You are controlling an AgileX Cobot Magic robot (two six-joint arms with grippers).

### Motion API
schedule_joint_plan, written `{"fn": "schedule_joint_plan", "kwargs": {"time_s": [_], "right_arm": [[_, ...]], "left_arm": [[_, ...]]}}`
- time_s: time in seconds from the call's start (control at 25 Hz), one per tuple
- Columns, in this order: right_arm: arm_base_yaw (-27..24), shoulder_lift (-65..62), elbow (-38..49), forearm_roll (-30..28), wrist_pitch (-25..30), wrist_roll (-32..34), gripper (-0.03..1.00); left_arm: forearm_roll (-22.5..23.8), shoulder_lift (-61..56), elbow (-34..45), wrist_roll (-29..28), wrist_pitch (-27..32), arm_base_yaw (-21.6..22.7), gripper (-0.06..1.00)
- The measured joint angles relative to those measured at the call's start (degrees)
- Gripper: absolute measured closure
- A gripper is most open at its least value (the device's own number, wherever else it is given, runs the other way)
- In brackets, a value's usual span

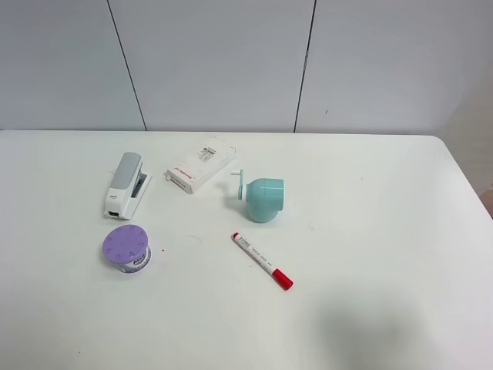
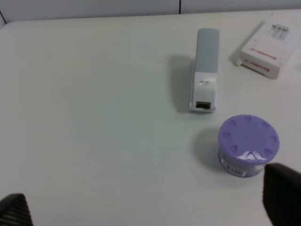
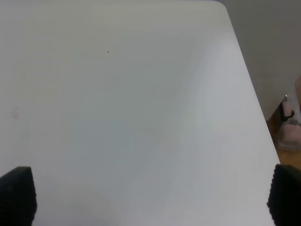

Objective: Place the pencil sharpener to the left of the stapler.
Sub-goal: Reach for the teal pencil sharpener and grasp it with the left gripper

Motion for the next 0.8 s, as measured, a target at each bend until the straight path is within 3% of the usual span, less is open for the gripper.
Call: {"fn": "schedule_joint_plan", "kwargs": {"time_s": [0.8], "right_arm": [[0.0,0.0,0.0,0.0,0.0,0.0,-0.02]], "left_arm": [[0.0,0.0,0.0,-0.01,0.0,0.0,-0.05]]}}
